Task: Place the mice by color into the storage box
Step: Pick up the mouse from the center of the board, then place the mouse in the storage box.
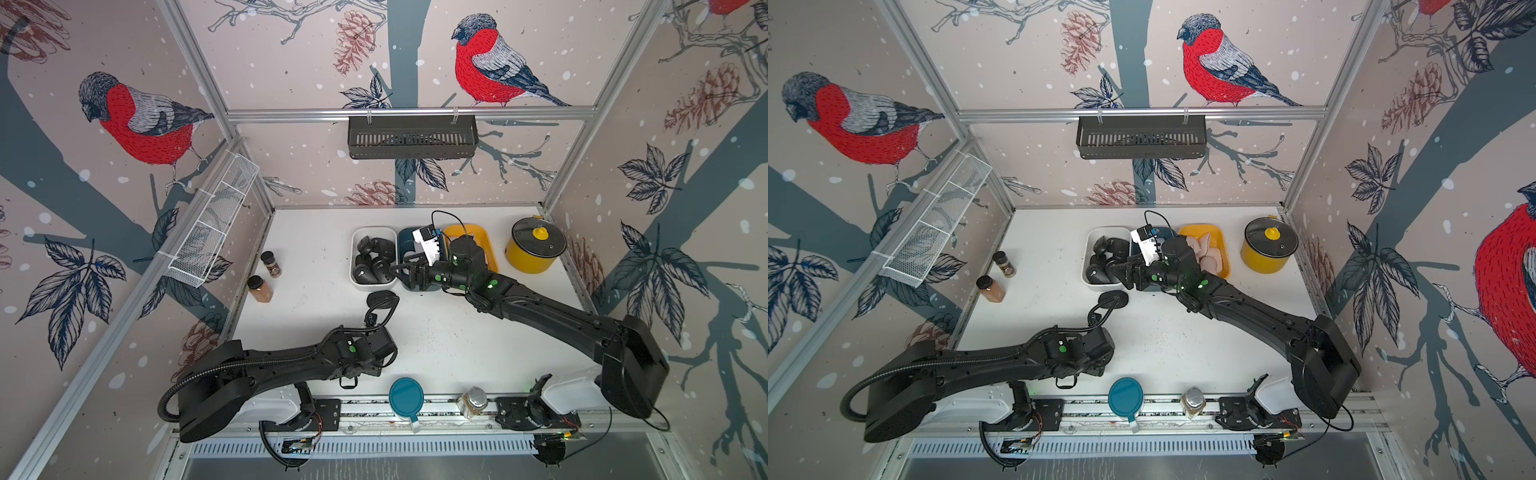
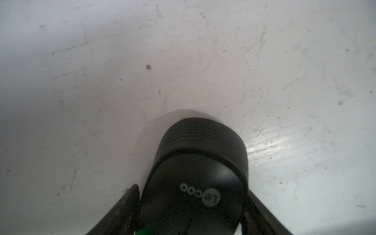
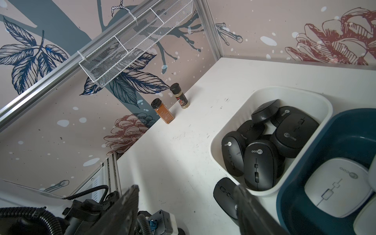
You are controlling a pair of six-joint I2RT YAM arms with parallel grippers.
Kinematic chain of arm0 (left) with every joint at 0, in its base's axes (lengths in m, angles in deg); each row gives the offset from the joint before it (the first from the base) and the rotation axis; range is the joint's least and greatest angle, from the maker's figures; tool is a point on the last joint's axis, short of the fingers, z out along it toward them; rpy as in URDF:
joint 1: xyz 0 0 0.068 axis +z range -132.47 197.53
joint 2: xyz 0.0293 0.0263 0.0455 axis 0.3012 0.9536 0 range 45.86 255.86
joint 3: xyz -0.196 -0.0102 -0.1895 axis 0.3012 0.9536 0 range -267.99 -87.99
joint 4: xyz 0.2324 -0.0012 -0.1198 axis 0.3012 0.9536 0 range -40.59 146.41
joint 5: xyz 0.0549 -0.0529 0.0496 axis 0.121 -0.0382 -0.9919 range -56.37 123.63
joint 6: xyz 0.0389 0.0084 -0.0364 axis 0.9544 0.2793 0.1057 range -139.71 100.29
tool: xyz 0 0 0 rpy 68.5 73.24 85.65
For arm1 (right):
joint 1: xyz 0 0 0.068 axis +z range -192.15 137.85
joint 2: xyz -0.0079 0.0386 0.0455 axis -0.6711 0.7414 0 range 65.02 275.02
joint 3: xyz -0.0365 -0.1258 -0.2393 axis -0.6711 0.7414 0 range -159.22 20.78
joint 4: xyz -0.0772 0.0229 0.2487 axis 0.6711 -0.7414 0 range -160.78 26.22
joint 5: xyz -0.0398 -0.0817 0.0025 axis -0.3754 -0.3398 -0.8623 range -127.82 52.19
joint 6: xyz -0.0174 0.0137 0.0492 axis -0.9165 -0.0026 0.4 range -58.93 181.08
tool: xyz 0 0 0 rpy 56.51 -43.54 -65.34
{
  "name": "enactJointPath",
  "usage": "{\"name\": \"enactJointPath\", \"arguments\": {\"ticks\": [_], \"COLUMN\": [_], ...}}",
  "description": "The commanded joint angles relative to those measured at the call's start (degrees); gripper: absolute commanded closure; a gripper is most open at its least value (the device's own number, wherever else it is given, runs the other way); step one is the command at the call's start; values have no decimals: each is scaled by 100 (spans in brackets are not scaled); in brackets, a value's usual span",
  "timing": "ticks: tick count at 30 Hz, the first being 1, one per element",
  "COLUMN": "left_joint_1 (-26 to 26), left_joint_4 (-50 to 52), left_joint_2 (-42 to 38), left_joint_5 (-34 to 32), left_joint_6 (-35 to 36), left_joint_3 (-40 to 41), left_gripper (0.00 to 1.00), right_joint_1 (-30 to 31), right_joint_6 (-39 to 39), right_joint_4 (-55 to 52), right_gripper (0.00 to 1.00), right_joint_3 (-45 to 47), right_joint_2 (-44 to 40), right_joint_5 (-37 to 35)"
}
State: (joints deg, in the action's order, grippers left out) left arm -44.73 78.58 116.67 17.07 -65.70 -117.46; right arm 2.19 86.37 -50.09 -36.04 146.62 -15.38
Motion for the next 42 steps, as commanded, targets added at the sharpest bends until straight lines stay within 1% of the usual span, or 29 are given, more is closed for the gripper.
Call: {"name": "enactJointPath", "arguments": {"ticks": [1,3,6,8,12,14,18,27,29,32,36,40,42], "left_joint_1": [5,9,21,15,21,21,21,109,215,550,1177,1856,2128], "left_joint_4": [46,54,55,50,72,102,270,810,917,1012,861,584,393], "left_joint_2": [81,130,211,281,396,408,328,-170,-302,-471,-586,-434,-292], "left_joint_5": [71,86,138,177,268,281,105,-654,-751,-837,-747,-565,-517], "left_joint_6": [113,117,143,177,220,205,122,44,164,462,1062,1668,1921], "left_joint_3": [-10,-29,-57,-75,-98,-124,-258,-959,-1157,-1544,-2005,-2518,-2736], "left_gripper": [26,25,20,21,30,36,45,46,46,46,46,46,46], "right_joint_1": [-4,-12,-26,-30,-65,-74,-101,-231,-288,-370,-493,-587,-627], "right_joint_6": [39,41,56,74,141,143,174,182,206,224,296,310,316], "right_joint_4": [143,145,143,168,182,187,177,77,55,38,52,46,32], "right_gripper": [26,26,26,26,26,26,26,26,26,26,27,26,27], "right_joint_3": [26,30,57,81,140,166,197,230,249,332,504,739,861], "right_joint_2": [-35,-48,-83,-108,-147,-161,-206,-426,-495,-618,-834,-958,-1171], "right_joint_5": [68,68,68,68,45,37,6,-131,-161,-228,-356,-499,-553]}}
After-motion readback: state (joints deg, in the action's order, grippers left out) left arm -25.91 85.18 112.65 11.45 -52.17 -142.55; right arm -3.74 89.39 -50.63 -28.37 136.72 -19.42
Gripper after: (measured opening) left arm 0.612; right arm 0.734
